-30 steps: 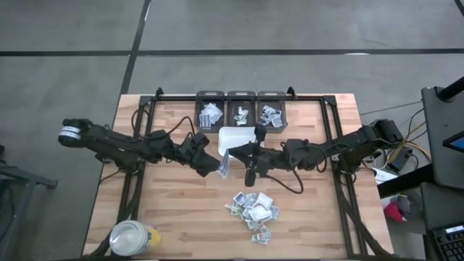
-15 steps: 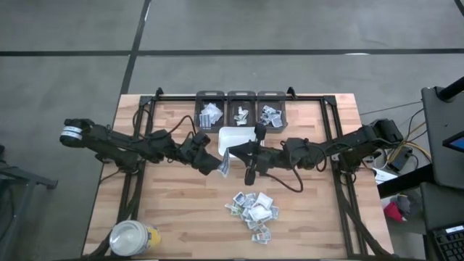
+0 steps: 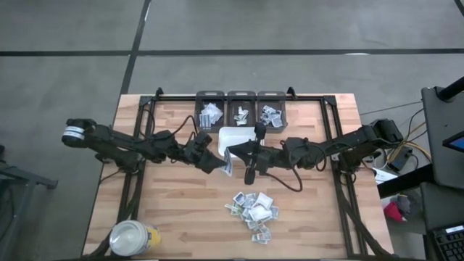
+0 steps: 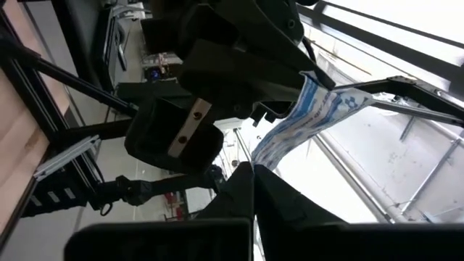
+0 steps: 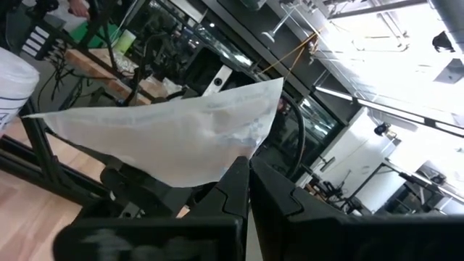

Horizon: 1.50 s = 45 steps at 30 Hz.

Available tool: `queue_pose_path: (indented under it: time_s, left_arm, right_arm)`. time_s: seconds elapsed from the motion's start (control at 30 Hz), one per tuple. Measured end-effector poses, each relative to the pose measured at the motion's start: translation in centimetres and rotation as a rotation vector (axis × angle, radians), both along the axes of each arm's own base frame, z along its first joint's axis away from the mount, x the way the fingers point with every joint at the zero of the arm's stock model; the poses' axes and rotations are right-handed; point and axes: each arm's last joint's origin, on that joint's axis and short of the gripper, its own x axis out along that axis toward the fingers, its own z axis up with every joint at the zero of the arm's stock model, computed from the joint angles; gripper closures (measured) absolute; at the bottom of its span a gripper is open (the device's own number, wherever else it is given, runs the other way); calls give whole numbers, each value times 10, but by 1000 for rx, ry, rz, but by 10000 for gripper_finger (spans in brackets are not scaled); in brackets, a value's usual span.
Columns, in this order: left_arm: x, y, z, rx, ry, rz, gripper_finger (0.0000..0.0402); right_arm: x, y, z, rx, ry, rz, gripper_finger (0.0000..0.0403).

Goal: Pick & Place First Aid Supplies
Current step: Put the white fingertip band aid into the left black bin

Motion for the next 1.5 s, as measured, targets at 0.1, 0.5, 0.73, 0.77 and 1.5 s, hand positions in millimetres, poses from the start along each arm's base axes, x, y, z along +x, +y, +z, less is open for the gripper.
queue_pose_path:
  time_s: [0.1,0.5,0.73,0.77,1.5]
  left_arm:
    - [0,1,0,2,0,5,400]
    - [-1,12,1,28,-14,11,401]
    - [-3,27,2,47,-20,24,401]
    - [-4,30,1,52,-17,28,401]
    - [-42,148,-80,236,697,564,401]
  right_arm:
    - [0,0,0,27,1,-4,395]
    - [0,-5,-11,308,58,-101,365]
    - [-3,-6,-14,369,104,-138,302]
    - [-5,-7,-15,376,126,-142,294]
    - [-82,-23,-28,765,618,-388,309]
